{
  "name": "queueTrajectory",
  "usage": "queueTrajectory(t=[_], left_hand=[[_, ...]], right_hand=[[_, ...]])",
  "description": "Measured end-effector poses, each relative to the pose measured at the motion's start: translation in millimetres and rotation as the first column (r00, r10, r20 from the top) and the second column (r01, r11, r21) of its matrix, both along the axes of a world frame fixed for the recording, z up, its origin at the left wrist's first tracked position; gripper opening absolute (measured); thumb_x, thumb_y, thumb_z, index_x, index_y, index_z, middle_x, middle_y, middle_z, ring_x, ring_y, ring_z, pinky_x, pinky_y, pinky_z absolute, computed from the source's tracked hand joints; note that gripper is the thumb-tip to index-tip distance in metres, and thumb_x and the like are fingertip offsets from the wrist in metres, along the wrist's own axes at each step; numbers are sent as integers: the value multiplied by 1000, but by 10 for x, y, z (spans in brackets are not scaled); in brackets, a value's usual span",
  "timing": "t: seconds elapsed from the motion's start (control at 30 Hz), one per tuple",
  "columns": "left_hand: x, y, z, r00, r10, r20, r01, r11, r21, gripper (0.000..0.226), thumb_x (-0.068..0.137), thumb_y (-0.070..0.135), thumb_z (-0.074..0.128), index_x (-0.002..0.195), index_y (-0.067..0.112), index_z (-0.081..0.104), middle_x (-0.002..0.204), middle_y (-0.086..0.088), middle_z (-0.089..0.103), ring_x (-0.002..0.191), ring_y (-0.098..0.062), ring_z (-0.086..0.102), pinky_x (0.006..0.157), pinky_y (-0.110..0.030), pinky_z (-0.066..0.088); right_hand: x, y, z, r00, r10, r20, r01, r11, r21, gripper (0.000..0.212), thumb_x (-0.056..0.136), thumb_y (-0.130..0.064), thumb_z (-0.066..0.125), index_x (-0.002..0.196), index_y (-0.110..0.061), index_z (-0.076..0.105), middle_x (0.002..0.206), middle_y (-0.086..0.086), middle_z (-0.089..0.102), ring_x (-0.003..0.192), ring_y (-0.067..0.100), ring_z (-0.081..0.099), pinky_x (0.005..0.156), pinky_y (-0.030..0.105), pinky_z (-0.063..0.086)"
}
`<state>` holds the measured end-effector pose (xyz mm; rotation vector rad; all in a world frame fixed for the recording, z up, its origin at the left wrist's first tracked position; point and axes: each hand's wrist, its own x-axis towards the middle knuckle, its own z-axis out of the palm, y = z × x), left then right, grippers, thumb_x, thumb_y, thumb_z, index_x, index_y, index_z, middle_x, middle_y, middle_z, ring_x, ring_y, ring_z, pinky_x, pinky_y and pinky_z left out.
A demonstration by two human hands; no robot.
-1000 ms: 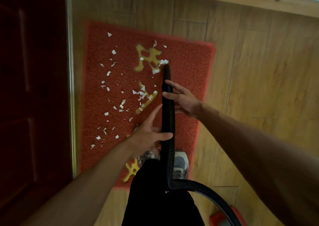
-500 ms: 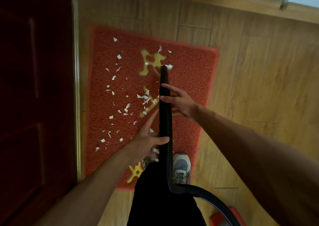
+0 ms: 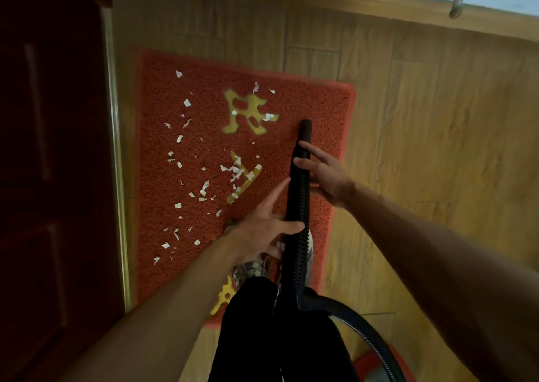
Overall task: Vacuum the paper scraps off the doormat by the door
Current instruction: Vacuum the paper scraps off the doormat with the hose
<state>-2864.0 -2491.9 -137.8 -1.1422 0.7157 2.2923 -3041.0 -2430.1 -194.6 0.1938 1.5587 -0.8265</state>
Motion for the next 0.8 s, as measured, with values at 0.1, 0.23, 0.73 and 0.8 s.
queueTrajectory(t=[0.1, 0.23, 0.73, 0.8], left_hand=[[88, -44, -5, 999, 47, 14, -47, 999, -3, 93, 89, -2, 65, 145, 61, 25, 119, -15, 69, 100, -34, 70, 77, -58, 58], [287, -89, -19, 991, 121, 64, -121, 993, 0, 90, 87, -3, 66, 139, 63, 34, 117, -15, 70, 103, -38, 68, 86, -62, 54], [147, -151, -58, 982, 185, 36, -184, 982, -36, 89, 88, -4, 64, 143, 59, 32, 113, -16, 70, 101, -39, 69, 78, -56, 58], [50, -167, -65, 984, 176, 26, -175, 983, -52, 89, 88, -4, 63, 144, 58, 31, 111, -14, 70, 99, -36, 70, 81, -59, 57]], right_hand=[[72, -133, 10, 999, 35, 4, -35, 999, -18, 54, 93, -12, 64, 140, -34, 50, 123, 3, 60, 101, 22, 66, 68, 31, 58], [201, -330, -3, 989, 139, 42, -137, 990, -42, 55, 92, -11, 64, 140, -34, 50, 123, 3, 59, 97, 20, 66, 64, 30, 58], [78, -498, -12, 988, 154, -29, -155, 986, -56, 54, 92, -10, 64, 140, -32, 51, 125, 3, 56, 96, 18, 65, 61, 28, 58], [-17, -503, -17, 989, 142, -32, -144, 988, -58, 54, 92, -9, 64, 139, -33, 51, 127, 5, 56, 98, 19, 65, 61, 29, 58]])
